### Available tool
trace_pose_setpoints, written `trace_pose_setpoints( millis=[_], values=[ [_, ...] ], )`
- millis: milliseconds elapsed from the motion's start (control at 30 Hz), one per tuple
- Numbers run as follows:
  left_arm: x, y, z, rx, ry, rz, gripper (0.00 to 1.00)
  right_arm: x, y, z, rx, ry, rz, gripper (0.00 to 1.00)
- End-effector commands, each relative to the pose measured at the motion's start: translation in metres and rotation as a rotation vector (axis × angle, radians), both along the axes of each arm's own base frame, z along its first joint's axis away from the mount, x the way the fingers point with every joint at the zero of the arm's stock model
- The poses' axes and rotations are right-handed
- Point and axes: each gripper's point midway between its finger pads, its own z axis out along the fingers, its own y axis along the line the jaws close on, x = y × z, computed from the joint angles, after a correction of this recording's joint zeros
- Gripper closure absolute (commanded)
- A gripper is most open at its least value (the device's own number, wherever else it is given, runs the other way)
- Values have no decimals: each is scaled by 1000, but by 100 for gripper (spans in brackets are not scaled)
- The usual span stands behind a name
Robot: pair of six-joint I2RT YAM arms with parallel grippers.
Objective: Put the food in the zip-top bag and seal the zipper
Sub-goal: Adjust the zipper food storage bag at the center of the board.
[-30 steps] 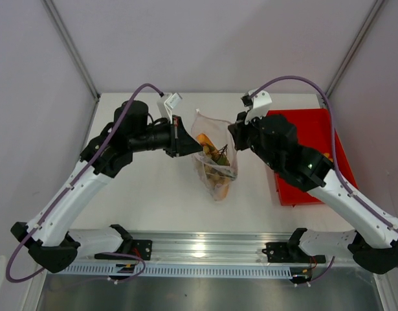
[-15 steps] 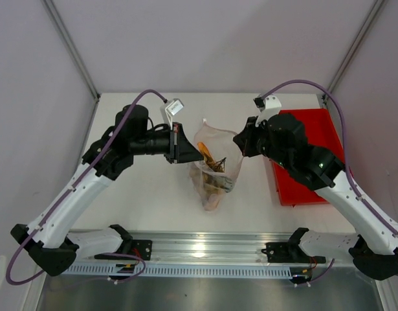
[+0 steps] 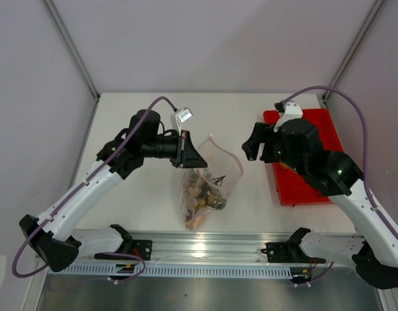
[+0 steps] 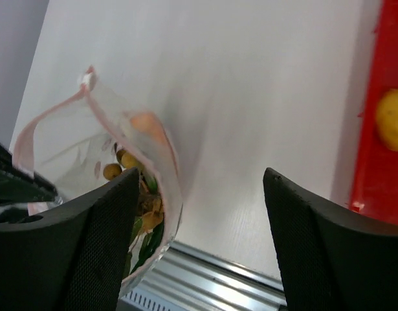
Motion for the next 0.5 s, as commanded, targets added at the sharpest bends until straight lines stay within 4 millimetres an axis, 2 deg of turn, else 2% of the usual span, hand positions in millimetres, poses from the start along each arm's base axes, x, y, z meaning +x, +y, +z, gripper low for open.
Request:
trace_pose_setpoints(
  millis=[0,67,100,133,167,233,267,300,367,400,433,467],
  values=[
    [7,-5,10,-36,-83,-15,99,10,-56,20,-8,-47,-225,21],
    [8,-5,6,-31,-79,-17,99,15,-71,8,-26,-22,-274,21],
    [8,-6,4,-29,-80,-18,99,21,-83,8,2,-27,-314,20],
    [8,-6,4,-29,-79,-25,100,24,-89,-8,-7,3,-338,21],
    [7,-6,4,-31,-79,-29,99,29,-96,-13,5,8,-363,21],
    [6,-7,4,-36,-75,-36,99,38,-122,-28,23,39,-449,20],
    [4,-7,6,-47,-78,-46,99,44,-129,-50,14,70,-472,20],
    [3,-7,8,-51,-79,-47,99,50,-151,-61,18,93,-545,20],
    [1,-7,9,-54,-82,-53,100,59,-160,-99,43,182,-547,20],
    [1,-7,8,-53,-83,-56,99,63,-178,-113,64,214,-602,21],
    [1,-7,9,-55,-84,-58,99,70,-170,-123,112,242,-545,21],
    [0,-7,9,-58,-80,-66,99,70,-170,-140,124,284,-542,21]
  ],
)
